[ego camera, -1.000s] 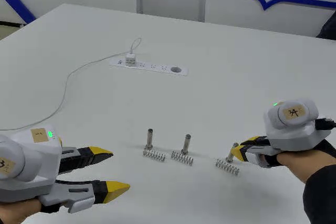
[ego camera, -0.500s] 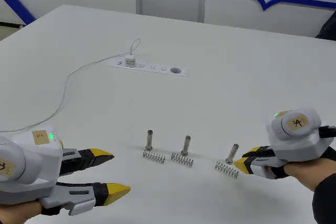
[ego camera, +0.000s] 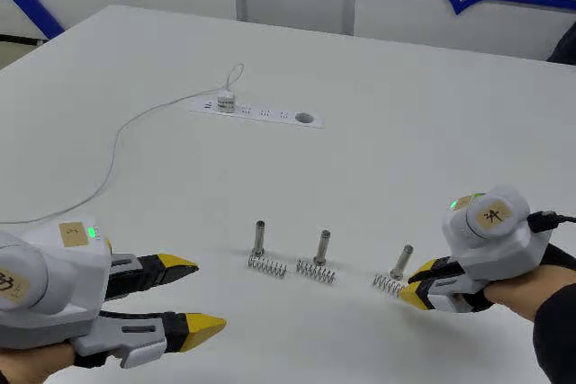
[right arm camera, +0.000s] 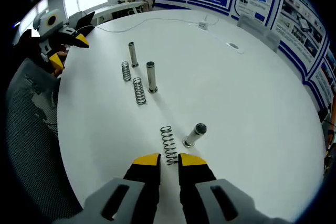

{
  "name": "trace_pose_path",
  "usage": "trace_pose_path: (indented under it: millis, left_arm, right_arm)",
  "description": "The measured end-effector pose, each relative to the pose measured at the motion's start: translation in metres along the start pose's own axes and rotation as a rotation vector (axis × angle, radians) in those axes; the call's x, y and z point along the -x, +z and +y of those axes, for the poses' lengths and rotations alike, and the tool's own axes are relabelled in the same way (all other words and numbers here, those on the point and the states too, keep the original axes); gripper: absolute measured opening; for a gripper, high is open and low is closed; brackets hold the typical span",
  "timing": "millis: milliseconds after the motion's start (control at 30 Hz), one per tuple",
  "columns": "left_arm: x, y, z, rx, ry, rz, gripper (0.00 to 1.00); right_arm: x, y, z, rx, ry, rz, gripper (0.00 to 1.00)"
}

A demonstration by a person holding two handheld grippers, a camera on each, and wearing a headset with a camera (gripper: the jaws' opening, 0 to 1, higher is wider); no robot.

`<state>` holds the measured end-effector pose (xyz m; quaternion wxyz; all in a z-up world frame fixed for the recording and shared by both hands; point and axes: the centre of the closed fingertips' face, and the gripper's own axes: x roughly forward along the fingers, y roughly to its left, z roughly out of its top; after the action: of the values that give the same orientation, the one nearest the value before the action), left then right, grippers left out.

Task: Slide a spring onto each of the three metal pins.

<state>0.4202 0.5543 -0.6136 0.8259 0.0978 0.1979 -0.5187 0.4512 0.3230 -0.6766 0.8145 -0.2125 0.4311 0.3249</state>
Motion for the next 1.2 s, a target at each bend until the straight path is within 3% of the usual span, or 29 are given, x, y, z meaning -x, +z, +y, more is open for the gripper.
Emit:
trace_pose_path:
  millis: [333, 633, 867, 1067, 1200]
  left_arm:
    - [-0.002, -0.001, -0.003, -0.006, -0.010, 0.005, 0.46]
    - [-0.003, -0.001, -0.006, -0.006, -0.019, 0.005, 0.44]
    - [-0.006, -0.002, -0.011, -0.013, -0.040, 0.010, 0.43]
    - [-0.008, -0.001, -0.014, -0.030, -0.058, 0.018, 0.42]
    - [-0.015, 0.005, -0.019, -0.061, -0.087, 0.023, 0.41]
  right_arm:
    - [-0.007, -0.008, 0.001, 0.068, 0.029, 0.073, 0.13]
    - [-0.011, -0.010, 0.002, 0.070, 0.063, 0.102, 0.12]
    - [-0.010, -0.010, 0.003, 0.081, 0.050, 0.114, 0.12]
    - [-0.005, -0.010, 0.014, 0.095, 0.070, 0.124, 0.11]
    - [0.003, -0.001, 0.023, 0.123, 0.088, 0.113, 0.11]
